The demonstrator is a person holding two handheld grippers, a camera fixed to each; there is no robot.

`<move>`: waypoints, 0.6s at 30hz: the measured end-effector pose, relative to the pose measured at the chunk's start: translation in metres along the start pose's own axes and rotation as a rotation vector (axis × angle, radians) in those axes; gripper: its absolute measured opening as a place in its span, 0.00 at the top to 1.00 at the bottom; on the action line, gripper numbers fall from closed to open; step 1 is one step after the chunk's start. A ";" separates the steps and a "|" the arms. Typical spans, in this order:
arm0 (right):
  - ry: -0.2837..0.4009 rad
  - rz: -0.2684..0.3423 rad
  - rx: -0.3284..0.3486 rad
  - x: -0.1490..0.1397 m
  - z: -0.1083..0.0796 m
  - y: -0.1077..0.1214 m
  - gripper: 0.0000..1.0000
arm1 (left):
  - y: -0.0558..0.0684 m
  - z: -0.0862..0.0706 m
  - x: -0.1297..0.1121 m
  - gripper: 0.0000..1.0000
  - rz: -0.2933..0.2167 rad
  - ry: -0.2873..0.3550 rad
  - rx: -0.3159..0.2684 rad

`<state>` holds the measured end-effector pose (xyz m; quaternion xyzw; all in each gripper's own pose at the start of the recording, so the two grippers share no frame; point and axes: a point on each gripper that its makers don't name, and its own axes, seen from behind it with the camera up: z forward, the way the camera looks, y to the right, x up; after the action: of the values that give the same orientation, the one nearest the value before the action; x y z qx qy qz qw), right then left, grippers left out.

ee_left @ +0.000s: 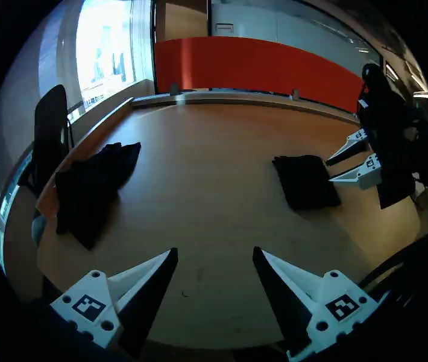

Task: Fold towel

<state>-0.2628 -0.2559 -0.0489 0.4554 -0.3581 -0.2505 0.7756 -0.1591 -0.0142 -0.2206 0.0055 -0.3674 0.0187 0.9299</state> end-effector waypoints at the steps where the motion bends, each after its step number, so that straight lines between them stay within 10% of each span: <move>1: -0.004 0.004 -0.002 -0.004 0.000 0.000 0.23 | 0.000 0.000 0.000 0.08 0.001 0.000 0.000; 18: -0.058 0.068 -0.038 -0.052 -0.007 -0.004 0.23 | 0.002 0.002 0.002 0.08 0.011 0.002 -0.007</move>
<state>-0.2898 -0.2165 -0.0716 0.4207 -0.3909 -0.2441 0.7814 -0.1589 -0.0117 -0.2177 0.0003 -0.3667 0.0228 0.9301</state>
